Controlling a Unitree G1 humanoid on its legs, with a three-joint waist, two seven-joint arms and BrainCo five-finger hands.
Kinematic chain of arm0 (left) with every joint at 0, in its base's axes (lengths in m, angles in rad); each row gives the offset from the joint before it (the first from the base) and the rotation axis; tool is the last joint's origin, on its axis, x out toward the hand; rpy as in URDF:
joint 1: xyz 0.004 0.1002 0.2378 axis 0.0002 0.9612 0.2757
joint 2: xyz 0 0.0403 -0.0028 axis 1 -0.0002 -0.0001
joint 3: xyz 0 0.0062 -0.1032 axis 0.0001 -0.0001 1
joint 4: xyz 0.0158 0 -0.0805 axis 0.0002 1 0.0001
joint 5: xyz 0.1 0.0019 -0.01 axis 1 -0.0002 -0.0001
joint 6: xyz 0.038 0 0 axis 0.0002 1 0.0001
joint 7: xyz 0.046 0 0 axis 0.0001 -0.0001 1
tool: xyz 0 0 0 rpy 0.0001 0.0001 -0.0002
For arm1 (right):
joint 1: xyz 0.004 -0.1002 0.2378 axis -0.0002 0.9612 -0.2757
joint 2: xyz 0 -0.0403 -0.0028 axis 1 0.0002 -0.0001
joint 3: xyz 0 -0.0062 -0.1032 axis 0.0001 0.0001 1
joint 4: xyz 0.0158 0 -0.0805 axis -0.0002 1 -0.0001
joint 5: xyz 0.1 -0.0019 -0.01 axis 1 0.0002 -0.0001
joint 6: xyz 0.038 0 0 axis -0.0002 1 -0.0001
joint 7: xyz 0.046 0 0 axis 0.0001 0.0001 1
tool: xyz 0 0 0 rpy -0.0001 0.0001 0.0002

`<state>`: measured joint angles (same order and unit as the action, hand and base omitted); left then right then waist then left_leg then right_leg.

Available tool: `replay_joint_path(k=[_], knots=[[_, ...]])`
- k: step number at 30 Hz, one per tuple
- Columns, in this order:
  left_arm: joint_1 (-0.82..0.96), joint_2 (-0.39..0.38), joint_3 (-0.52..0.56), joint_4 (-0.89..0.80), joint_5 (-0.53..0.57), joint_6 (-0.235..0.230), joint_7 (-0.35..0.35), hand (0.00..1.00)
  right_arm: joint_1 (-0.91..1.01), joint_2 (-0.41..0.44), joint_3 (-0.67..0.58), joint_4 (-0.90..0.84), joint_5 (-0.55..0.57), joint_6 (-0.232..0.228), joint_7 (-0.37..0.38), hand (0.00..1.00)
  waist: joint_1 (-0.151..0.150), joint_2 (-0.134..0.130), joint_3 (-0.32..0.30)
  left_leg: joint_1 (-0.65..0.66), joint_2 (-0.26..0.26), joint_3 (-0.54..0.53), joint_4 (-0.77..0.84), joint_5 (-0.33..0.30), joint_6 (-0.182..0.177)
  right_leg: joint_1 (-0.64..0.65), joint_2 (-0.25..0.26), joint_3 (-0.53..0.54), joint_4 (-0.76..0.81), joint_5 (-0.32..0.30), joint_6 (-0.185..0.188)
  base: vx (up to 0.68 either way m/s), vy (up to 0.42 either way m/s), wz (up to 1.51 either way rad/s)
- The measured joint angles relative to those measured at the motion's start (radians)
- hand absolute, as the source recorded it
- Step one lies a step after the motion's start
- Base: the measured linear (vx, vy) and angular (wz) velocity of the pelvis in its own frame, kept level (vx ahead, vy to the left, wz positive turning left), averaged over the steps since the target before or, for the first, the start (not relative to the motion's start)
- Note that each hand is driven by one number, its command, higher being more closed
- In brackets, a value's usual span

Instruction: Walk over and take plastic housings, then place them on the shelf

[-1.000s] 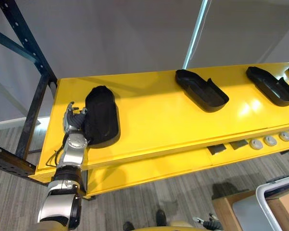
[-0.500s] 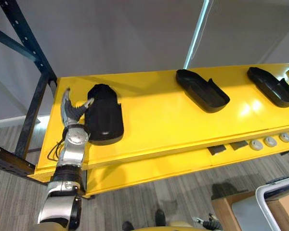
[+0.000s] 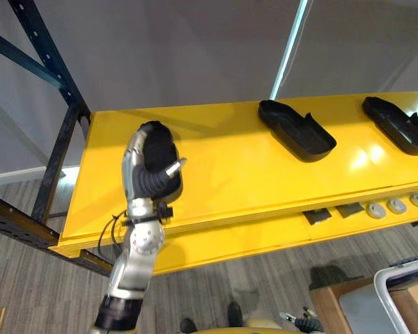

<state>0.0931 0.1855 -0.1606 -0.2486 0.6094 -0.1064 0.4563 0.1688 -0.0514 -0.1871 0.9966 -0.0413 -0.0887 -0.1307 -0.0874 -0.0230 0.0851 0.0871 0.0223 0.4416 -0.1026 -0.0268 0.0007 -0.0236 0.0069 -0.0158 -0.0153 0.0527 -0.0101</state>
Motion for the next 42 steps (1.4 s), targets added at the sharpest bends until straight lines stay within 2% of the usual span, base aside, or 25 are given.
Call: replay_joint_path(k=[5,13,18,26,33,40,42], knots=[[0.047,0.004,-0.030,0.094,0.015,-0.015,-0.041,1.00,0.007,-0.006,0.012,-0.001,0.000,0.001,-0.001,0.00,0.017,0.001,-0.002,0.005,0.005,0.004,0.000,0.003,-0.004,0.000,0.004,0.004,0.009,-0.011,0.016,-0.01,-0.043,-0.02],[0.047,0.004,-0.034,0.272,0.032,-0.011,-0.074,1.00,0.006,-0.014,0.040,-0.001,-0.001,0.009,-0.005,0.00,0.016,-0.002,-0.009,0.003,-0.002,0.003,0.000,0.005,-0.001,0.002,-0.003,0.003,-0.006,-0.014,0.019,0.00,-0.013,0.00],[0.033,0.011,-0.031,0.317,0.040,-0.006,-0.082,1.00,0.007,-0.009,0.041,0.002,-0.003,0.012,-0.005,0.00,0.013,-0.010,-0.019,-0.001,-0.008,0.002,0.000,0.006,0.003,0.001,-0.009,0.001,-0.019,-0.012,0.019,0.00,0.000,0.00],[-0.039,0.024,-0.016,0.388,0.043,0.023,-0.081,1.00,-0.002,-0.009,0.041,0.006,-0.009,0.021,-0.005,0.00,-0.009,-0.007,-0.035,-0.008,-0.008,0.005,0.000,0.006,0.004,0.003,-0.007,0.001,-0.042,-0.002,0.017,0.00,-0.015,-0.01],[-0.111,0.022,0.017,0.455,0.053,0.054,-0.078,1.00,-0.008,-0.011,0.041,0.006,-0.010,0.027,-0.004,0.00,-0.012,-0.002,-0.032,-0.009,-0.006,0.026,0.000,0.005,0.004,0.000,-0.003,0.018,-0.058,0.012,0.013,-0.03,-0.034,-0.10],[-0.156,0.022,0.053,0.509,0.053,0.064,-0.062,1.00,-0.009,-0.011,0.041,0.006,-0.011,0.027,-0.003,0.00,-0.022,-0.002,-0.032,-0.013,-0.007,0.027,0.000,0.002,-0.001,-0.003,-0.004,0.020,-0.060,0.012,0.014,0.00,0.000,0.00],[-0.164,0.023,0.075,0.516,0.053,0.070,-0.060,1.00,-0.014,-0.011,0.041,0.006,-0.012,0.027,-0.003,0.00,-0.036,-0.003,-0.032,-0.015,-0.007,0.027,0.000,0.001,-0.001,-0.005,-0.004,0.021,-0.060,0.012,0.014,0.00,-0.016,-0.02]])
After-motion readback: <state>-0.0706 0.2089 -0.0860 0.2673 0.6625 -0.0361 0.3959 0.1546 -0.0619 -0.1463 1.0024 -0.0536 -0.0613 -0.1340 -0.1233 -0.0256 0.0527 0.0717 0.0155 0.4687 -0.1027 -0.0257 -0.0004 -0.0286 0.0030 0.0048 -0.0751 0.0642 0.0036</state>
